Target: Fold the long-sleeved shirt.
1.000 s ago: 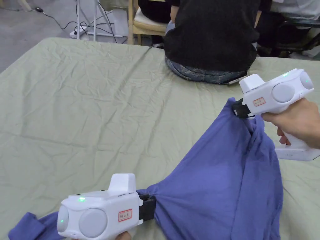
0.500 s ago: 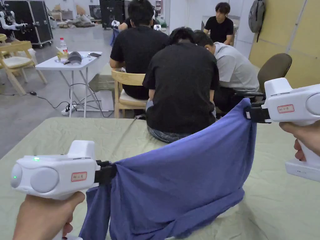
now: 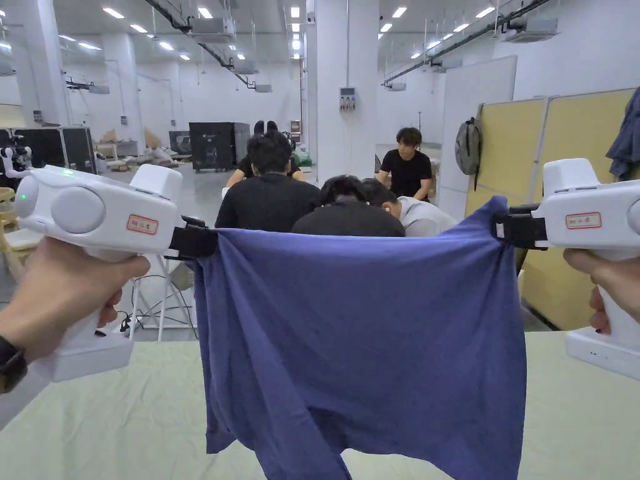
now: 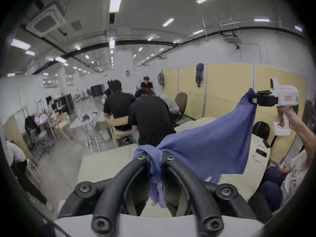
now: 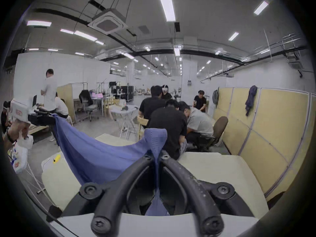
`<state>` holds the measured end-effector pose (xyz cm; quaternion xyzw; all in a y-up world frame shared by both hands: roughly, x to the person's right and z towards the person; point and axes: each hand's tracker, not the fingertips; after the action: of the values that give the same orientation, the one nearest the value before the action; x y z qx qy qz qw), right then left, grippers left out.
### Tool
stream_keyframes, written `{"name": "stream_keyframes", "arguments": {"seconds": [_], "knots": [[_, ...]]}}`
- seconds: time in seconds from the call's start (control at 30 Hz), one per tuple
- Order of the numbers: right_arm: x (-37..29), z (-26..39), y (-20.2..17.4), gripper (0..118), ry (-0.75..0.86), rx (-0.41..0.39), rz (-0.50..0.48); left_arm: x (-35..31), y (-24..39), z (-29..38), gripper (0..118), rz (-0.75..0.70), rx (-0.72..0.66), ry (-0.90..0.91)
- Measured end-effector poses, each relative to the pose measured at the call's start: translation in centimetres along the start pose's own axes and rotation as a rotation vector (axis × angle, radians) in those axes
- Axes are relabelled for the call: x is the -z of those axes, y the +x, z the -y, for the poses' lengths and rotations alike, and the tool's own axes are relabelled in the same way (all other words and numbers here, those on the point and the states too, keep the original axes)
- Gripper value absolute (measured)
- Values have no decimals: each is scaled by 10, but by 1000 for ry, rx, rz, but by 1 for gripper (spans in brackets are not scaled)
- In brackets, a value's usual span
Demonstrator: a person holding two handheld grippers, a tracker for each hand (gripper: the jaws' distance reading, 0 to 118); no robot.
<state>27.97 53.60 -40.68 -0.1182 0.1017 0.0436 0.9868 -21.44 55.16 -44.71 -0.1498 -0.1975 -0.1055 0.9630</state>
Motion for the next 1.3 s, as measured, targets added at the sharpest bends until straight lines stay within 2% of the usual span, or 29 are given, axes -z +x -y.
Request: {"name": "stream_keyframes", "arguments": {"seconds": [0.13,0.43,0.57,0.7,0.77,0.97,1.1,1.3], "knots": [[-24,-33,-2,4,69,26,5,-16,-9,-47,12,-2,25,29],[-61,-113,-6,4,182,13,43,-57,-27,-138,12,-47,150,147],[-69,-142,-10,4,218,51,62,-74,-40,-161,12,-46,38,227],[-73,-167,-18,4,239,59,90,-84,-45,-177,12,-59,11,264],[-75,-177,-22,4,246,66,117,-89,-49,-185,12,-6,-57,287],[-78,-188,-24,4,263,97,150,-87,-64,-194,12,8,-95,304],[-74,-188,-24,4,254,81,169,-80,-62,-193,12,7,-50,283],[-55,-186,-22,4,235,57,181,-59,-71,-189,12,6,-75,281]]}}
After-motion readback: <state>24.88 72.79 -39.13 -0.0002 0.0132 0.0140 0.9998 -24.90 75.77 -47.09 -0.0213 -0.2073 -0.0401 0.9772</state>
